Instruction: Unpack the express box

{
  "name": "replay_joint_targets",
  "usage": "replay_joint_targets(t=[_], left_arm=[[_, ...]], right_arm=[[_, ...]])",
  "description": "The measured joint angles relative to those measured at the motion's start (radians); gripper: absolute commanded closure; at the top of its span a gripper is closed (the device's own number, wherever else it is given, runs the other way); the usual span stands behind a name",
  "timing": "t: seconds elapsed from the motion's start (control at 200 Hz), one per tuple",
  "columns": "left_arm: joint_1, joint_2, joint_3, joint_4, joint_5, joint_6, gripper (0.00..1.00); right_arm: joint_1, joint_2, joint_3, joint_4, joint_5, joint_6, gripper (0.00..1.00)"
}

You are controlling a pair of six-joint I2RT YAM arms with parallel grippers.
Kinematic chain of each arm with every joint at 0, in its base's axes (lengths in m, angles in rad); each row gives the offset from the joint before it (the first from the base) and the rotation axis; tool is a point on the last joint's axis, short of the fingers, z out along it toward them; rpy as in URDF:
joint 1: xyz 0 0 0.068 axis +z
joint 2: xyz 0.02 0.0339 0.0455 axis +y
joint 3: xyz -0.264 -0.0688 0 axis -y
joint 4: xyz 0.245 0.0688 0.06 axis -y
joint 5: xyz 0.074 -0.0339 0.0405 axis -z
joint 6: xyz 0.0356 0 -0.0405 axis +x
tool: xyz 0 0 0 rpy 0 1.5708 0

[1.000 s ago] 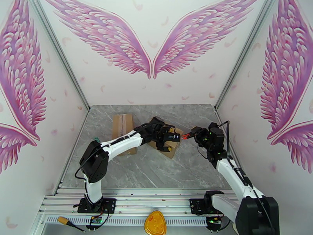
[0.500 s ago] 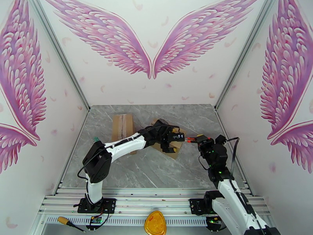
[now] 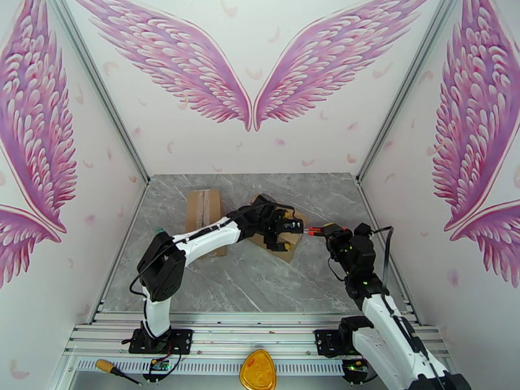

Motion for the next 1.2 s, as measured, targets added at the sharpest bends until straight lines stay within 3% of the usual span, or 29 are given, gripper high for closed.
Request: replay_joint_targets(t=[0.35, 0.625, 0.895, 1.049, 1.199], left_arm=[[0.045, -0.001, 0.028, -0.086, 0.056, 0.118, 0.05], [0.064, -0.002, 0.031, -0.115, 0.093, 0.154, 0.05], [0.069, -0.011, 0.031, -0.158, 0.138, 0.210, 0.05], [0.069, -0.011, 0.031, -0.163, 0.140, 0.215, 0.05], [0.061, -0.012, 0.028, -0.147, 0.114, 0.181, 0.05]], right_arm=[[-0.047, 0.208, 0.124, 0.045, -0.251, -0.113, 1.00], [-0.096, 0.322, 0.241, -0.024, -0.458, -0.277, 1.00], [-0.164, 0.404, 0.286, -0.082, -0.669, -0.326, 1.00], [-0.175, 0.440, 0.310, -0.109, -0.713, -0.313, 1.00], [-0.175, 0.416, 0.288, -0.111, -0.669, -0.230, 1.00]])
